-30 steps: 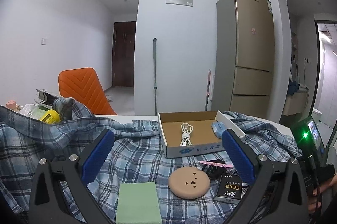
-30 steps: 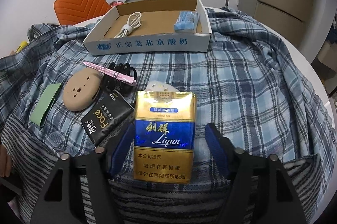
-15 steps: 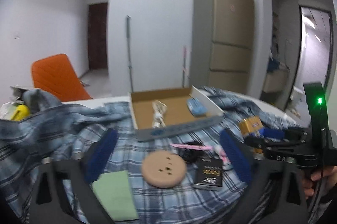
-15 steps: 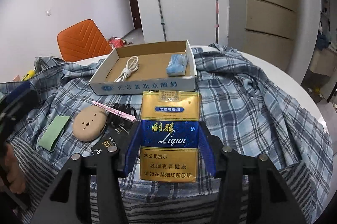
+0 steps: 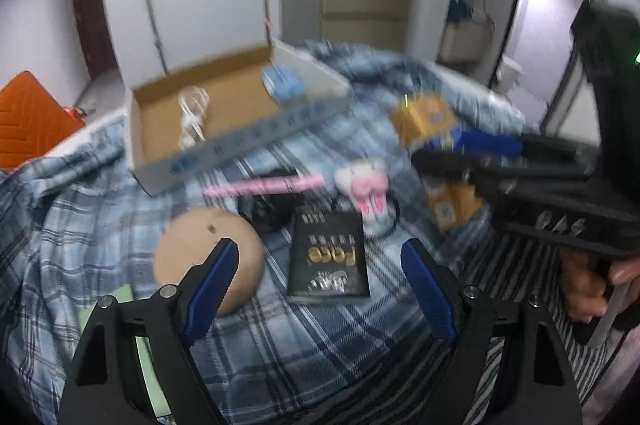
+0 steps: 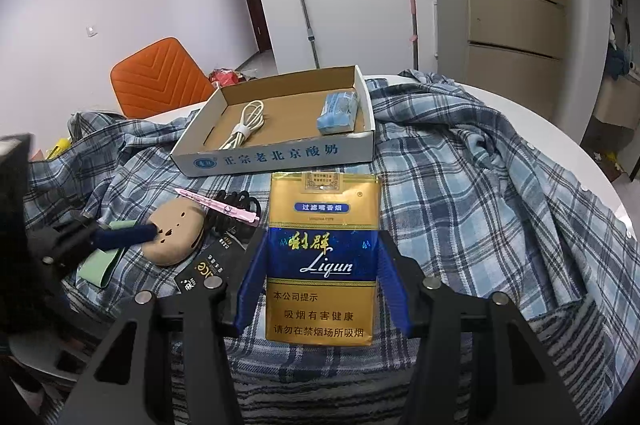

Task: Organize soft objects
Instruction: 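Grasp the black Face tissue pack with the left gripper while the right holds the cigarette pack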

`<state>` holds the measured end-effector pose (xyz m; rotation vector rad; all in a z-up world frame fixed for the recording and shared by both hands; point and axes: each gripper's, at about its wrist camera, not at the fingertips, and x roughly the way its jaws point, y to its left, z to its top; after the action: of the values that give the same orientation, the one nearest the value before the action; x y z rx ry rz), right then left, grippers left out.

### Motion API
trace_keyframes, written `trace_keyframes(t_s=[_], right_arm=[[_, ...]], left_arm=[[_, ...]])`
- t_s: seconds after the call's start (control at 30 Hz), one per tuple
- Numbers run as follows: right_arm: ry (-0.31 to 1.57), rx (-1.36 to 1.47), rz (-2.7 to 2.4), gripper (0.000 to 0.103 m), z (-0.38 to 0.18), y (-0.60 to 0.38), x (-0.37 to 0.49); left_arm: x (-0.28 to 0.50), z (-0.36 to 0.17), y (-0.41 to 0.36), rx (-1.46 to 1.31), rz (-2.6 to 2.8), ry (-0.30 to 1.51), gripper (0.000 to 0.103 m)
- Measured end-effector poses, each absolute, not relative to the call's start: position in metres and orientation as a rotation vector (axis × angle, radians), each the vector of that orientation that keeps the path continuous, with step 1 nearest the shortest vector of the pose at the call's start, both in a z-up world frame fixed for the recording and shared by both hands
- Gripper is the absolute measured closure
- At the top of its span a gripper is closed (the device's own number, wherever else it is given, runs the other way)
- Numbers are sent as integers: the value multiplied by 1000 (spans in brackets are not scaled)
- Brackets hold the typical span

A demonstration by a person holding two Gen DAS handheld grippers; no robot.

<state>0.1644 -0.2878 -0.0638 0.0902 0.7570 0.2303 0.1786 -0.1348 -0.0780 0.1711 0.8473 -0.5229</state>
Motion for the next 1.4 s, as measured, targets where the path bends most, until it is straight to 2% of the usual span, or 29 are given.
trace_keyframes(t_s=[0.07,0.13,0.37,0.43,0.6,0.9,0.93,1.1,1.4], right_arm=[[748,99,230,51,-63,-290,163],[747,109,231,51,-63,-291,163],[755,111,234,51,-64,-290,164],[756,108,235,51,-64,-290,164],[757,110,238,51,-64,-290,164],[760,113,244,51,-65,-290,164],[761,112,245,51,-65,-290,164],[756,109,247,51,-64,-289,163],[696,115,271,51,-56,-288,154]], left_arm=[[182,-87,-138,181,-517,878,18],[184,-93,-140,180,-520,908,23],[183,-96,-143,192,-526,900,24],[182,-95,-140,169,-549,901,35],[186,-97,-137,137,-552,925,48],[191,-103,-139,142,-556,973,48],[190,-104,-139,145,-556,977,51],[180,-100,-142,190,-520,914,54],[143,-59,-107,75,-464,604,54]])
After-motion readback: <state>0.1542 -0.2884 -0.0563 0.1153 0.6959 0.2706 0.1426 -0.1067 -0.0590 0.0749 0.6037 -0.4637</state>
